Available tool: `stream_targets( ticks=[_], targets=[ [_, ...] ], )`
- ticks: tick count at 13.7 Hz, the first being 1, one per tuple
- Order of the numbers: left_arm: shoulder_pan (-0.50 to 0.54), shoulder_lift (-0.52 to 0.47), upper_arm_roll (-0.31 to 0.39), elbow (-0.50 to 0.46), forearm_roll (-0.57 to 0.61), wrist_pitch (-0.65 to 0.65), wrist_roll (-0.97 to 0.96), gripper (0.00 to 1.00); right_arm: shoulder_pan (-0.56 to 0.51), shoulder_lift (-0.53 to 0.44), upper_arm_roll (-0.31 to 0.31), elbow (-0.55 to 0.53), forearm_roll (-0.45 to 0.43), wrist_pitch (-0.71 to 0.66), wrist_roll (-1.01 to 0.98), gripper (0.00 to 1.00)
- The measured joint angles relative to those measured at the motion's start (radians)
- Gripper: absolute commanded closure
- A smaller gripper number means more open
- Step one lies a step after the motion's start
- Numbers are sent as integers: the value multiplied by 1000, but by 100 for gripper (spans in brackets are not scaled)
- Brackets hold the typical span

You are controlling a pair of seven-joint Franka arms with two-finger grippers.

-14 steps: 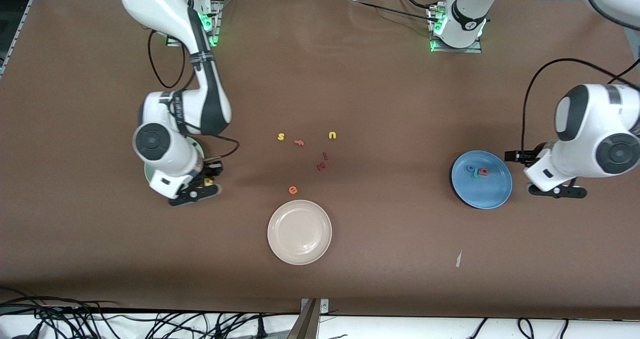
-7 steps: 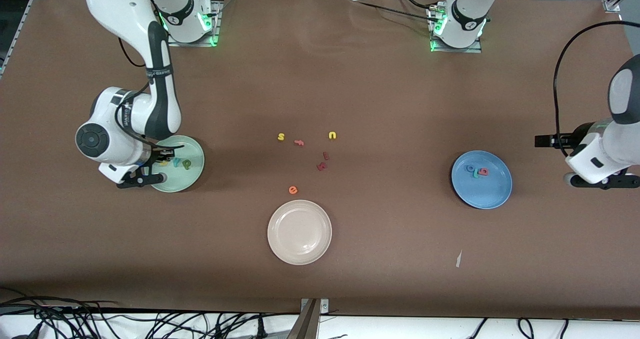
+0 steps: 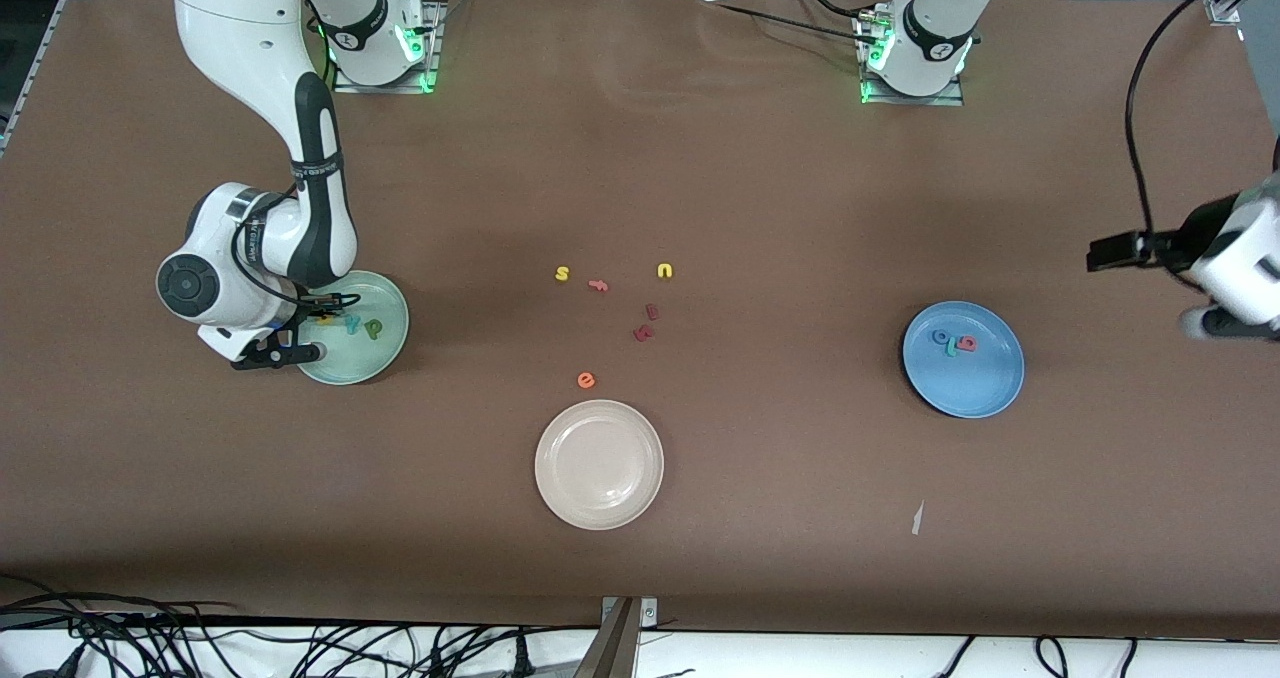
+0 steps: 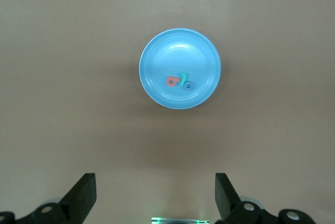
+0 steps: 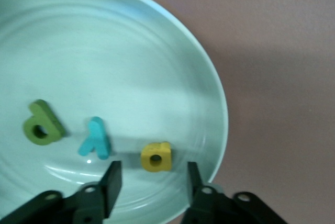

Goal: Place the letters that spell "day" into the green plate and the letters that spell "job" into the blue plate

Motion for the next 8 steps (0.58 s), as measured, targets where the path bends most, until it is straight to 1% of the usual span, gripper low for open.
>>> stream_targets(
  ticks=[2, 4, 6, 8],
  targets=[
    [-29, -110, 45, -117, -21, 62, 29, 0, 2, -4, -1, 54, 0, -70, 8, 0],
    [-66, -176, 108, -224, -31, 124, 93, 0, 5, -10, -16, 150, 0, -173, 12, 0],
    [-90, -192, 153, -265, -36, 146, 154, 0, 7, -18, -54, 266, 0, -298, 13, 0],
    [-107, -192, 157, -267, -37, 153, 167, 0, 6, -25, -94, 392, -4, -421, 11, 0]
  ],
)
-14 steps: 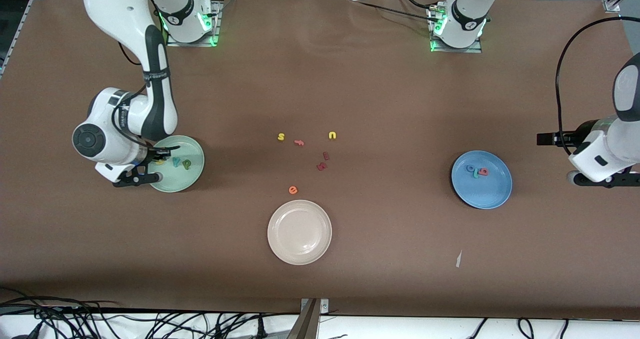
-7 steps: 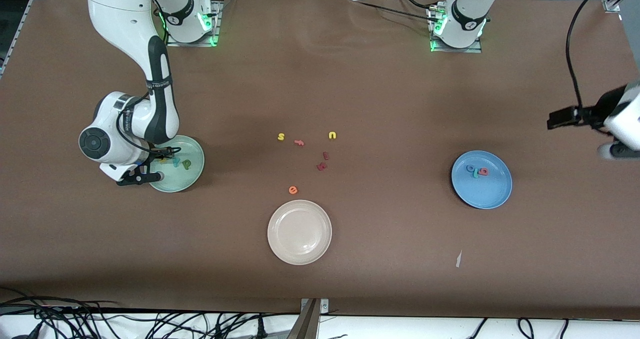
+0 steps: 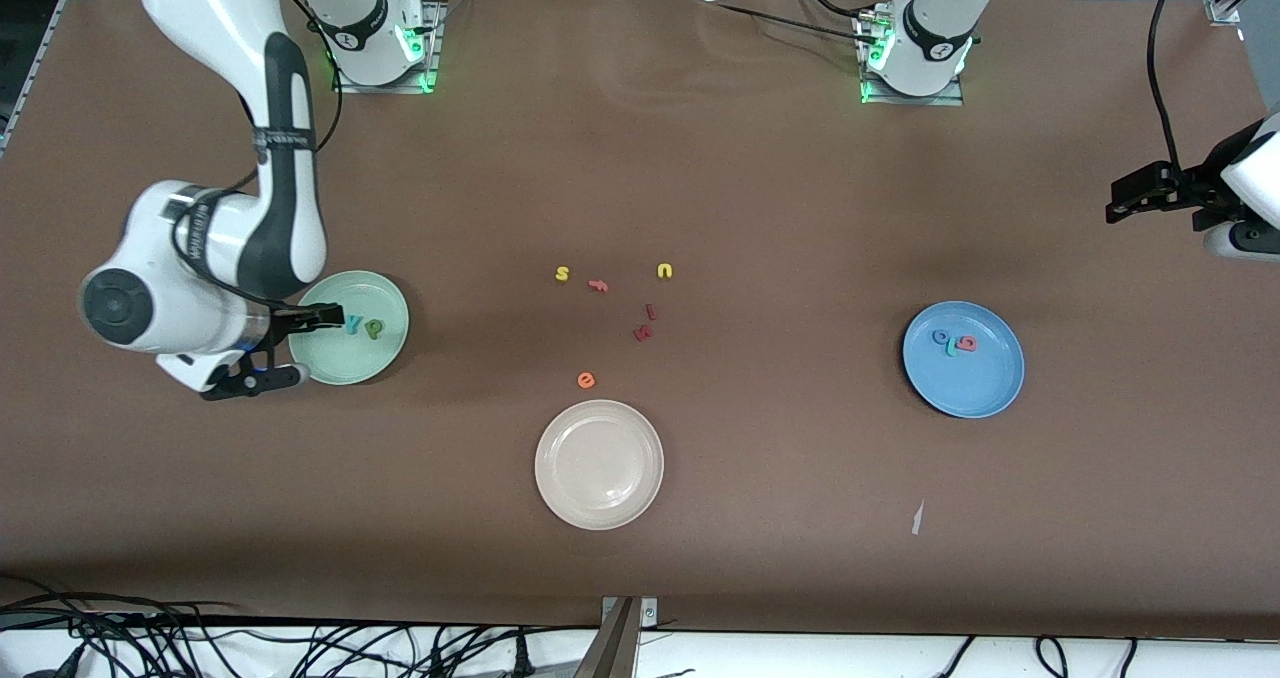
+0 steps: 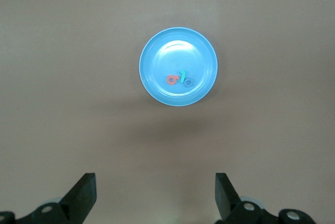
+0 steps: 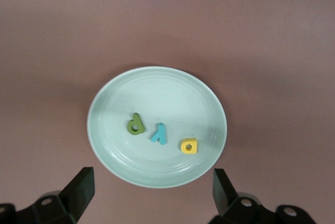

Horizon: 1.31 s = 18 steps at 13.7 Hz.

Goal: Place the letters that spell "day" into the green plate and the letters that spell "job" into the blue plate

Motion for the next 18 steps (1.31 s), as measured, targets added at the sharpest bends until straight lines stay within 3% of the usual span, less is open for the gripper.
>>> stream_targets(
  ticks=[4, 7, 8, 11, 13, 15, 18],
  targets=[
    [-23, -4, 0, 2, 0, 0, 2, 0, 0, -10, -42, 210, -13, -191, -1, 0],
    [-16, -5, 1, 2, 0, 0, 21, 0, 26, -39, -17, 257, -69, -238, 76, 0],
    [-15, -5, 2, 2, 0, 0, 25, 0, 7, -73, 44, 259, -131, -248, 130, 0],
    [-15, -5, 2, 2, 0, 0, 28, 0, -180, -193, 370, 245, -328, -265, 262, 0],
    [-15, -5, 2, 2, -13, 3, 28, 0, -320, -262, 545, 218, -401, -272, 289, 0],
    [-14, -1, 2, 1, -34, 26, 28, 0, -431, -334, 651, 164, -430, -267, 290, 0],
    [-12, 3, 3, 1, -45, 39, 28, 0, -604, -462, 749, 49, -435, -188, 291, 0]
  ],
)
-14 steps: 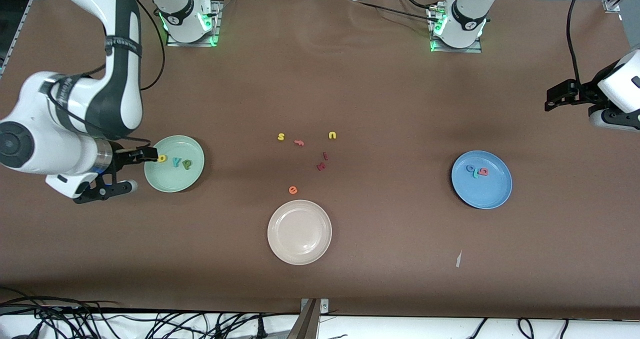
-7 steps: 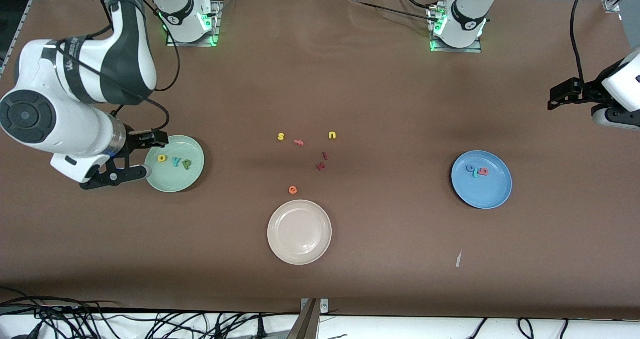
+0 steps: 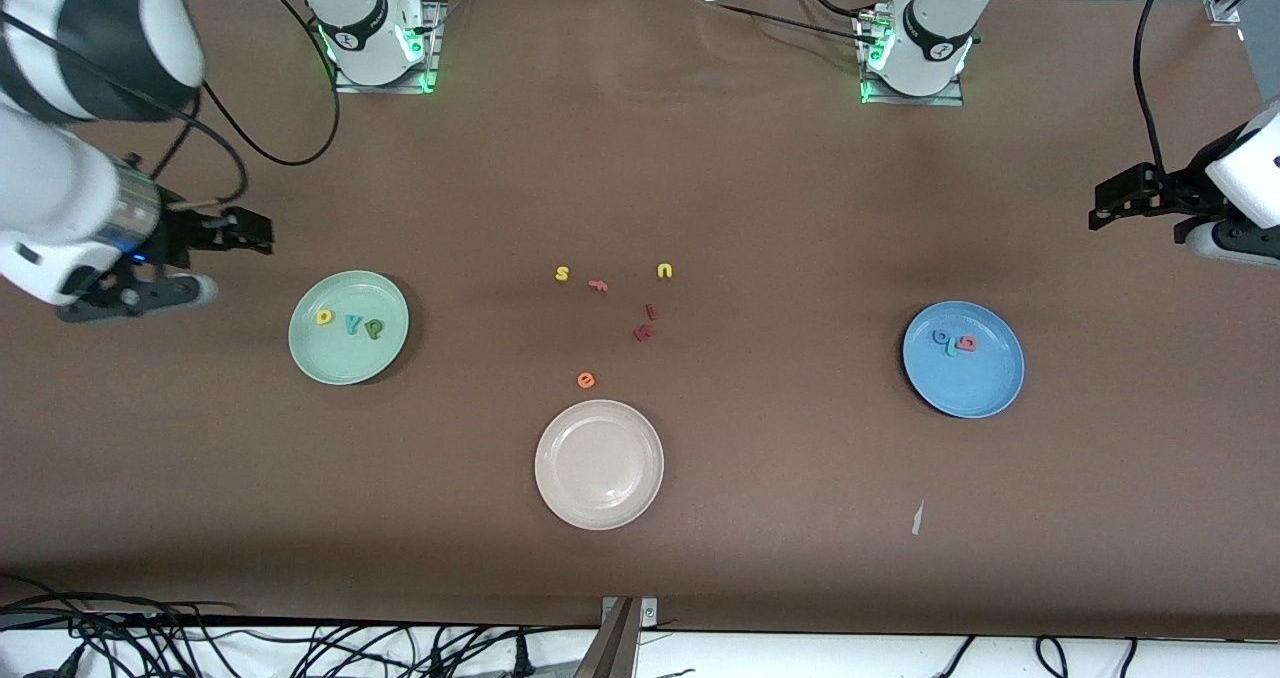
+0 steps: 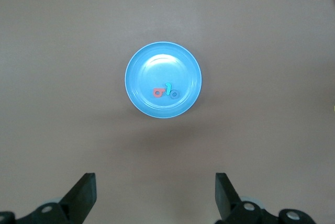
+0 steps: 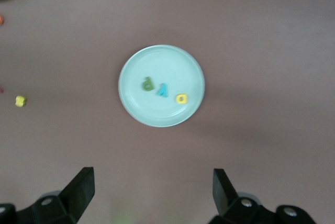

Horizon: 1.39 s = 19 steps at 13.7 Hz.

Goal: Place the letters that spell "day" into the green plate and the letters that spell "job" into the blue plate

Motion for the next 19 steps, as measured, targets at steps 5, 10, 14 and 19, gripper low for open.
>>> stream_targets(
  ticks=[5, 10, 14, 19],
  targets=[
    [1, 0, 0, 0, 0, 17, 0, 0, -130, -173, 81, -70, 1, 38, -5, 0],
    [0, 1, -1, 0, 0, 17, 0, 0, -142, -167, 97, -99, 10, 35, 7, 0],
    [-1, 2, -1, 0, 0, 17, 0, 0, -145, -165, 97, -99, 9, 33, 7, 0],
    [-1, 2, -1, 0, 0, 17, 1, 0, -153, -163, 96, -99, 9, 33, 7, 0]
  ],
)
